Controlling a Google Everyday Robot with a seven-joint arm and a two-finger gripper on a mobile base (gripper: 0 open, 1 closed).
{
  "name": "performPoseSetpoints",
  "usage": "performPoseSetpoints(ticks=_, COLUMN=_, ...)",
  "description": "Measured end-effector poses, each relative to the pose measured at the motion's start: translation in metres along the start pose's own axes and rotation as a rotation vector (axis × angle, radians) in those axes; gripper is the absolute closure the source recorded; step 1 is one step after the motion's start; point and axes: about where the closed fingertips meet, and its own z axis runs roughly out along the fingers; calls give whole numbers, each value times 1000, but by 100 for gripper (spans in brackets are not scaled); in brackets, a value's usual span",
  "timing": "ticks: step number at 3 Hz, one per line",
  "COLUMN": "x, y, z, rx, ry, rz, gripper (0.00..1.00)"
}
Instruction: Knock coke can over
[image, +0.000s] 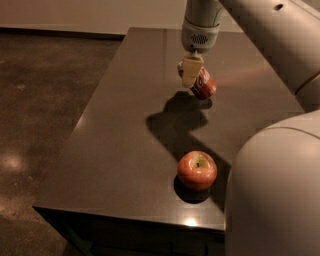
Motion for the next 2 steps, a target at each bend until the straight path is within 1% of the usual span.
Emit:
performPoseSetpoints(ticks=1, x=-2, y=1, z=16, rx=-42, ry=5, rz=-43, gripper=0)
performPoseSetpoints(ticks=2, x=-2, y=1, z=16, rx=-42, ry=5, rz=-43, gripper=0)
